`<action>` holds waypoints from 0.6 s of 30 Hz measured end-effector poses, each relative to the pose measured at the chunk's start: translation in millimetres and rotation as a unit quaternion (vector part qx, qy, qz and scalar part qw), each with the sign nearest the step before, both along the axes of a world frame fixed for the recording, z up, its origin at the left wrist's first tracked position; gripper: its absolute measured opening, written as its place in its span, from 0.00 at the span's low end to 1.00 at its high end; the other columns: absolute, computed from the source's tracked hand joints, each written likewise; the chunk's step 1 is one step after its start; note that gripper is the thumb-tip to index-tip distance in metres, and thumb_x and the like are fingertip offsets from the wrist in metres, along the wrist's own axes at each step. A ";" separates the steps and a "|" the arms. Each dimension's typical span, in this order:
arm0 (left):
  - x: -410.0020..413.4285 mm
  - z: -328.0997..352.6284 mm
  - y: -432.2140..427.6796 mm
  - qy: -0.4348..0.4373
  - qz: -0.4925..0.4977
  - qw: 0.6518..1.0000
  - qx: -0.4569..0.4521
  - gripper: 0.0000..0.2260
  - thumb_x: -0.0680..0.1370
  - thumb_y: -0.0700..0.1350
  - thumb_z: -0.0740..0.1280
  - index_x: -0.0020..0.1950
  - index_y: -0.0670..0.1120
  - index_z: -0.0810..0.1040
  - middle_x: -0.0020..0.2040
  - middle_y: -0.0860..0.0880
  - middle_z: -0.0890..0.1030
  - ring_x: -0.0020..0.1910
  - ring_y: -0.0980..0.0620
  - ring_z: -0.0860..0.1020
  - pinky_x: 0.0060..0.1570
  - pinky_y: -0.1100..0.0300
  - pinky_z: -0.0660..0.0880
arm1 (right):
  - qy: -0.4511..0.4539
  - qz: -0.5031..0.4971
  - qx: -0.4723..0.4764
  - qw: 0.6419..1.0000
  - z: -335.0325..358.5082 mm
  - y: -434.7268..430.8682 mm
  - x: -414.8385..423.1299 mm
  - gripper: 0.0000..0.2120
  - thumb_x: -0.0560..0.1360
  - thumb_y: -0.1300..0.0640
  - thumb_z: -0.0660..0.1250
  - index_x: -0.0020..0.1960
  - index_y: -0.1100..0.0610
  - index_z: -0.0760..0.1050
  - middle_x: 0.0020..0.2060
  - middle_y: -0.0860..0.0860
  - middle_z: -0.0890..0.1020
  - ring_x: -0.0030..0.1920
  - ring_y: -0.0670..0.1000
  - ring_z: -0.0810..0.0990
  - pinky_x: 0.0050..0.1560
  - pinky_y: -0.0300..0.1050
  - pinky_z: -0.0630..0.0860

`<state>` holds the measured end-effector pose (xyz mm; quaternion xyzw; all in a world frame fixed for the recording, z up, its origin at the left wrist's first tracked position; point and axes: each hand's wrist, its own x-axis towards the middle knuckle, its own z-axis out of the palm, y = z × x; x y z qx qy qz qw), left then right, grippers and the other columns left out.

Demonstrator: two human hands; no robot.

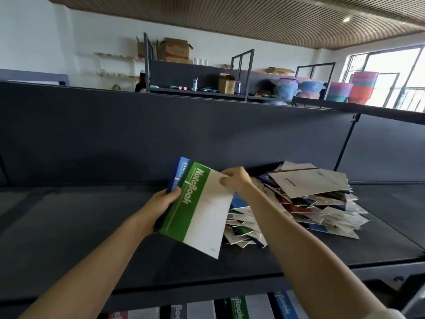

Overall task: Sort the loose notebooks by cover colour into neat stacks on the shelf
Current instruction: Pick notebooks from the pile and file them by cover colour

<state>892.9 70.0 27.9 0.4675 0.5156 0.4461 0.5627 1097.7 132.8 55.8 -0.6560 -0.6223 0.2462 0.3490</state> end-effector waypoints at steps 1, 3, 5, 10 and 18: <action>3.7 -0.2 -1.2 0.017 -0.020 1.000 -0.005 0.08 0.79 0.43 0.64 0.57 0.44 0.76 0.48 0.44 0.82 0.45 0.45 0.80 0.43 0.54 0.76 | -0.010 0.002 0.021 1.000 -2.1 1.3 -8.7 0.13 0.73 0.63 0.66 0.56 0.59 0.81 0.44 0.54 0.82 0.43 0.50 0.77 0.41 0.41 0.72; 7.3 -4.3 -0.5 0.048 -0.026 0.998 -0.015 0.07 0.77 0.38 0.66 0.55 0.44 0.75 0.45 0.44 0.81 0.43 0.46 0.80 0.39 0.55 0.75 | -0.003 -0.022 0.078 0.997 -1.2 4.9 -19.1 0.12 0.74 0.62 0.65 0.55 0.59 0.81 0.49 0.56 0.83 0.47 0.52 0.78 0.46 0.41 0.72; 5.7 -9.0 -1.2 0.044 -0.015 0.999 -0.023 0.08 0.77 0.36 0.65 0.55 0.44 0.74 0.45 0.44 0.81 0.42 0.45 0.80 0.38 0.55 0.74 | -0.015 -0.066 0.099 0.993 -4.3 13.6 -14.3 0.13 0.77 0.58 0.62 0.58 0.59 0.78 0.54 0.57 0.81 0.54 0.58 0.78 0.49 0.44 0.72; -14.4 -16.8 2.9 -0.009 0.071 0.997 -0.039 0.10 0.77 0.38 0.66 0.57 0.45 0.74 0.43 0.44 0.79 0.40 0.44 0.78 0.35 0.55 0.71 | -0.337 -0.008 -0.154 0.929 -42.5 20.2 7.6 0.28 0.76 0.41 0.58 0.69 0.56 0.64 0.65 0.60 0.71 0.61 0.63 0.71 0.59 0.55 0.71; -18.9 -25.1 3.8 -0.064 0.116 0.989 -0.062 0.13 0.78 0.40 0.64 0.63 0.45 0.73 0.45 0.45 0.78 0.42 0.45 0.77 0.40 0.53 0.72 | -0.453 0.027 -0.017 0.891 -39.2 0.8 -0.3 0.17 0.79 0.66 0.56 0.66 0.65 0.68 0.61 0.58 0.76 0.58 0.58 0.78 0.52 0.47 0.76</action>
